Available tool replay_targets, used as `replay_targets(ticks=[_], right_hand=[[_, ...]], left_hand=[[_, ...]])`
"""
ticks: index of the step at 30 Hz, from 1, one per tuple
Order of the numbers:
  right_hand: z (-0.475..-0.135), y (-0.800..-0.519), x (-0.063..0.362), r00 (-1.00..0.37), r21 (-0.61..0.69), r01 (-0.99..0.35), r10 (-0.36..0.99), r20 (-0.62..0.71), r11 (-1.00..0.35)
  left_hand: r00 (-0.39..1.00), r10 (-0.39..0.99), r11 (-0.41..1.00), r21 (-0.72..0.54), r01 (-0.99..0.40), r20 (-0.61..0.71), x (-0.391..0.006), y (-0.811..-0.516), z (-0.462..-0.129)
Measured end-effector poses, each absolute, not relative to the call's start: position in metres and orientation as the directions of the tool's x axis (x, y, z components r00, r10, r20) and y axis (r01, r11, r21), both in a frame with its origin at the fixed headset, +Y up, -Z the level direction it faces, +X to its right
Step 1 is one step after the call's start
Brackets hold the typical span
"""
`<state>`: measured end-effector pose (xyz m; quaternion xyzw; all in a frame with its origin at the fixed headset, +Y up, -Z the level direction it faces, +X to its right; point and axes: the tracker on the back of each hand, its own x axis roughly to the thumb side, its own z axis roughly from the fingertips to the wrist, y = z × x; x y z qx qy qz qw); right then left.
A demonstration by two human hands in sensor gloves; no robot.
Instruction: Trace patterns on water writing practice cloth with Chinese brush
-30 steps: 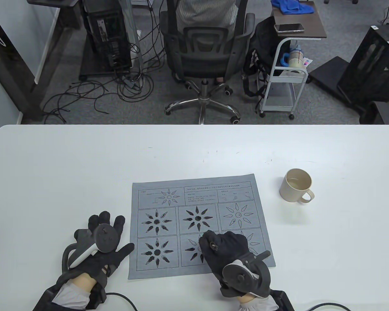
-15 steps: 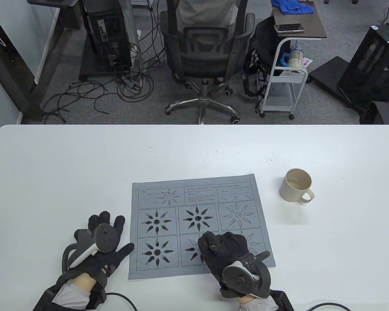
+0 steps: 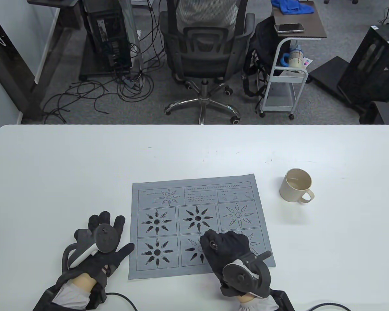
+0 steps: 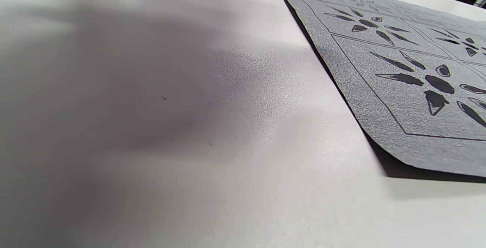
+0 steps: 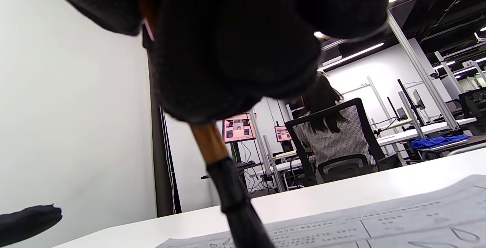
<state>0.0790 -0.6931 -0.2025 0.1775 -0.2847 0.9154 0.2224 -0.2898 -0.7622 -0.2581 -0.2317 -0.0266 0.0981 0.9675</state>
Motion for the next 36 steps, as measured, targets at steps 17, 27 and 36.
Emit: replay_targets(ticks=[17, 27, 36], right_hand=[[-0.2029, -0.6941, 0.0796, -0.838, -0.445, -0.509, 0.308, 0.449, -0.737], [-0.2039, -0.6945, 0.0805, -0.845, -0.452, -0.501, 0.304, 0.44, -0.738], [-0.2046, -0.6944, 0.0817, -0.851, -0.46, -0.495, 0.304, 0.428, -0.737]], left_hand=[[0.979, 0.203, 0.874, -0.453, -0.178, 0.006, -0.2896, -0.7621, -0.2581], [0.979, 0.203, 0.874, -0.452, -0.178, 0.006, -0.2895, -0.7618, -0.258], [0.979, 0.203, 0.874, -0.452, -0.178, 0.006, -0.2895, -0.7618, -0.258]])
